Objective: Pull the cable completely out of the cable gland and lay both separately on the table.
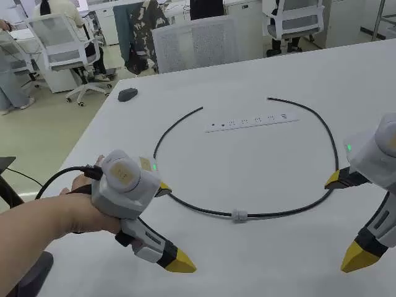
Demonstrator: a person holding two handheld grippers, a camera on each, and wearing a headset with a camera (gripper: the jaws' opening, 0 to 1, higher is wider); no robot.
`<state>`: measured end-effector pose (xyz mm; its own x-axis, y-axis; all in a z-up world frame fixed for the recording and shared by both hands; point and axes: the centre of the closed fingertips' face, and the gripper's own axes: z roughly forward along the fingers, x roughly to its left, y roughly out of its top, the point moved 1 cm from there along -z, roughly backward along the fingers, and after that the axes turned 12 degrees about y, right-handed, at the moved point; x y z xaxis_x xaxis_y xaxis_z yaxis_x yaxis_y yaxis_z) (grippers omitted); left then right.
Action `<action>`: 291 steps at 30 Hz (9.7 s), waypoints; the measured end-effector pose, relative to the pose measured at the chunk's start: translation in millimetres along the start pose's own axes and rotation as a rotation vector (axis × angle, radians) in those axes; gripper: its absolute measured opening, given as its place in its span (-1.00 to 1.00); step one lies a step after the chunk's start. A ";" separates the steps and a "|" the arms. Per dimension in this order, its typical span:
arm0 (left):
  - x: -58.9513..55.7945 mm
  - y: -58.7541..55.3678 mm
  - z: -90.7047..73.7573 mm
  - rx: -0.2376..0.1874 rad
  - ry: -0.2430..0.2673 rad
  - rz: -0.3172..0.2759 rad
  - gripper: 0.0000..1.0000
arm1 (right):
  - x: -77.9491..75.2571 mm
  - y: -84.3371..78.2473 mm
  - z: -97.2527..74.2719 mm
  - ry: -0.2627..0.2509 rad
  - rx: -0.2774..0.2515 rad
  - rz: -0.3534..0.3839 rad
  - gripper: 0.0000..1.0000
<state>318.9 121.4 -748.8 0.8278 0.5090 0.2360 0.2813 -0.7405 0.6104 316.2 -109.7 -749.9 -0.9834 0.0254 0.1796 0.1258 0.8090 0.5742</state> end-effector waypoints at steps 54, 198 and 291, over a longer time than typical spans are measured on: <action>17.9 -16.4 34.4 0.041 -0.008 -0.053 0.99 | -31.3 22.9 40.1 0.030 -0.080 0.042 0.70; -112.9 144.9 -23.6 -0.508 -0.436 -0.100 -0.71 | 79.8 94.8 -15.7 0.122 -0.478 -0.052 -0.85; -101.9 139.8 -1.2 -0.456 -0.287 -0.073 -0.72 | 51.0 68.2 0.4 -0.186 -0.176 -0.147 -1.00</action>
<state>273.4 -33.5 -686.6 0.9313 0.3642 0.0032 0.1571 -0.4096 0.8986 274.5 -53.0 -701.9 -0.9978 0.0352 -0.0559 -0.0155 0.6979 0.7160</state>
